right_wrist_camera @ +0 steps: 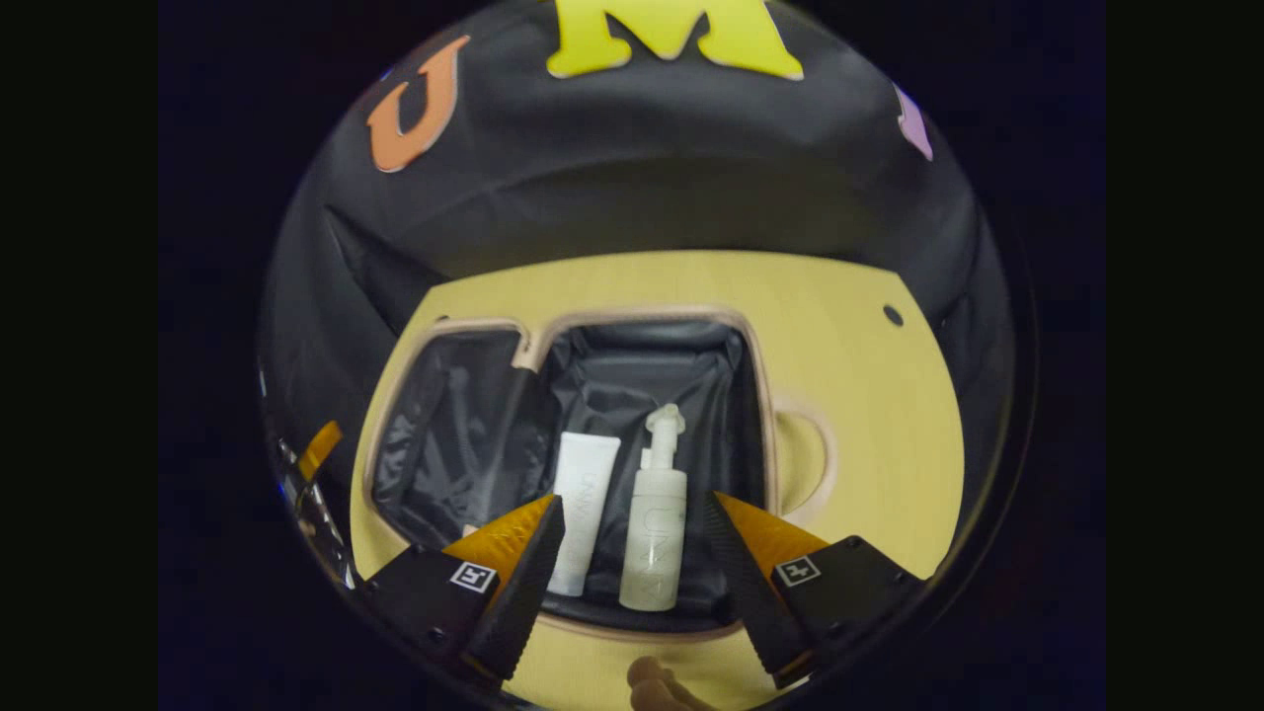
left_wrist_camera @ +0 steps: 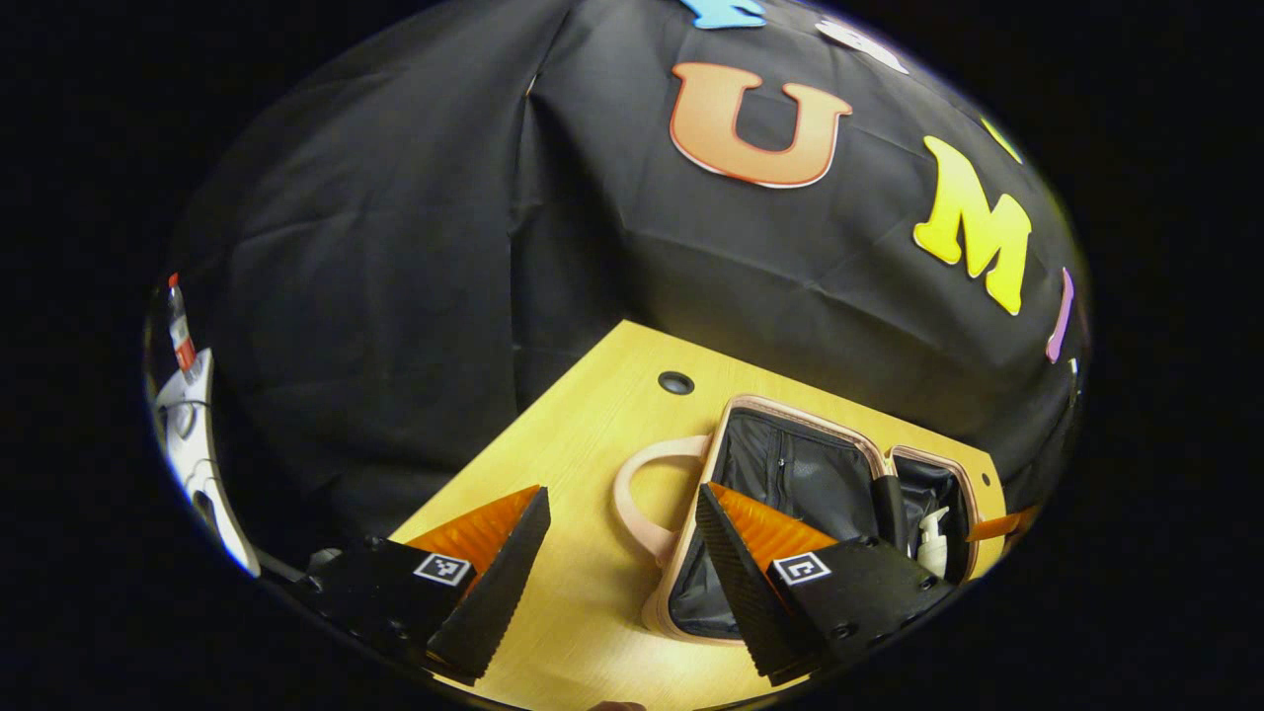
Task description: First open the suitcase, pack the skin care products into it, and then close the suitcase.
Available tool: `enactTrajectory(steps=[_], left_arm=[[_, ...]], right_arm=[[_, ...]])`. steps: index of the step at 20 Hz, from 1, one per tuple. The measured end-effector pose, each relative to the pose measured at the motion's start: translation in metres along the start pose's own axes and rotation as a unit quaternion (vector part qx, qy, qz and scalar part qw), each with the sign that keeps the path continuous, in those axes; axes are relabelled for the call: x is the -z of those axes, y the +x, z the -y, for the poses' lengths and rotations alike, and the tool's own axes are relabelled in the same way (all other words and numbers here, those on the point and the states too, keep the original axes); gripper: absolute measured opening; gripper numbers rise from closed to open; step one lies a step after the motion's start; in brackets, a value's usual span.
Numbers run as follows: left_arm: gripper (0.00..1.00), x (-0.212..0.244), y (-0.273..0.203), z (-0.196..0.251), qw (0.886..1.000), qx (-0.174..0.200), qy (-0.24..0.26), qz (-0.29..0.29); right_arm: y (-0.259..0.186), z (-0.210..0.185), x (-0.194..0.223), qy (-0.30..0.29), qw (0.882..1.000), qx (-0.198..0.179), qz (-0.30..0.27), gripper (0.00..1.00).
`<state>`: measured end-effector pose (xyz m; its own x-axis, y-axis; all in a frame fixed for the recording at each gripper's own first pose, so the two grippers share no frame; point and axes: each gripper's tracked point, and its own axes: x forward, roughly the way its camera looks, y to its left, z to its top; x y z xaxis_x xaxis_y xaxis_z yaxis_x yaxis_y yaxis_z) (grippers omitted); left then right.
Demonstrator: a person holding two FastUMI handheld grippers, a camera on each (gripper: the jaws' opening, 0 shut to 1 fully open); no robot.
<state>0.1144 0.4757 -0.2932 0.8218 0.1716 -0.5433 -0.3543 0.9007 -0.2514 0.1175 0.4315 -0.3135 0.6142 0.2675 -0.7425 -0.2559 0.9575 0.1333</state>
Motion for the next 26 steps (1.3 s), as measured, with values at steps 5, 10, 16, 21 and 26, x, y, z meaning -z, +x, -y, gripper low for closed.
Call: enactTrajectory(steps=[5,10,16,21,26], left_arm=[[0.95,0.016,0.040,-0.013,0.996,0.012,-0.077,-0.036],[0.98,0.034,0.069,-0.001,0.969,0.061,-0.222,-0.084],[0.48,0.037,0.090,0.006,0.930,0.084,-0.344,-0.096],[0.16,0.042,0.093,0.018,0.897,0.104,-0.415,-0.113],[0.08,0.028,0.083,0.022,0.918,0.081,-0.372,-0.109]], right_arm=[[-0.129,0.007,-0.046,-0.063,0.988,-0.013,0.142,0.81],[-0.266,0.041,-0.073,-0.098,0.958,0.015,0.270,0.83],[-0.354,0.095,-0.084,-0.080,0.923,0.101,0.363,0.82],[-0.386,0.130,-0.063,-0.076,0.909,0.149,0.381,0.81],[-0.392,0.160,-0.049,-0.050,0.909,0.155,0.383,0.81]])
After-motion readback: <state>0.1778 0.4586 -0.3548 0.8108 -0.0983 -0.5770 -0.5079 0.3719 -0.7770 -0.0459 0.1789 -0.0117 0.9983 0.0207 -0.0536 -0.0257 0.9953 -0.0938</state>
